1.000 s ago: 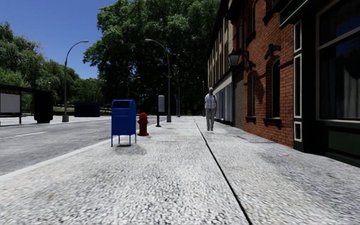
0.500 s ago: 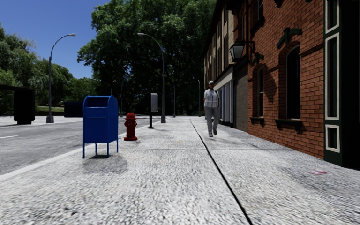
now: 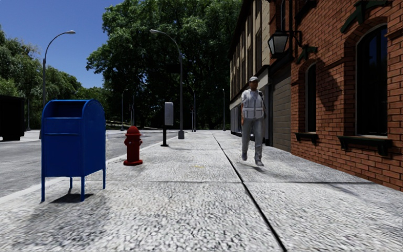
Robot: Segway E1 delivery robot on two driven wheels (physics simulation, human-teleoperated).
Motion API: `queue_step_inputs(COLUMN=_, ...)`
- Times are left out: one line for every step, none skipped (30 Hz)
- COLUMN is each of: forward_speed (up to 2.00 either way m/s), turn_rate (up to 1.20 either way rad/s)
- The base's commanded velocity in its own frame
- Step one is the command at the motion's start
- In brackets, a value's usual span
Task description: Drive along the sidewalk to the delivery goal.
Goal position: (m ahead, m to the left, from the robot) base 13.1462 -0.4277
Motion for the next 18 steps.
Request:
queue_step_inputs(forward_speed=2.00, turn_rate=0.00)
queue_step_inputs(forward_speed=2.00, turn_rate=0.00)
queue_step_inputs(forward_speed=2.00, turn_rate=0.00)
queue_step_inputs(forward_speed=2.00, turn_rate=0.00)
queue_step_inputs(forward_speed=2.00, turn_rate=0.00)
queue_step_inputs(forward_speed=2.00, turn_rate=0.00)
queue_step_inputs(forward_speed=2.00, turn_rate=0.00)
queue_step_inputs(forward_speed=2.00, turn_rate=0.00)
queue_step_inputs(forward_speed=2.00, turn_rate=0.00)
queue_step_inputs(forward_speed=2.00, turn_rate=0.00)
queue_step_inputs(forward_speed=2.00, turn_rate=0.00)
queue_step_inputs(forward_speed=2.00, turn_rate=0.00)
queue_step_inputs(forward_speed=2.00, turn_rate=0.00)
queue_step_inputs(forward_speed=2.00, turn_rate=0.00)
queue_step_inputs(forward_speed=2.00, turn_rate=0.00)
queue_step_inputs(forward_speed=2.00, turn_rate=0.00)
queue_step_inputs(forward_speed=2.00, turn_rate=0.00)
queue_step_inputs(forward_speed=2.00, turn_rate=0.00)
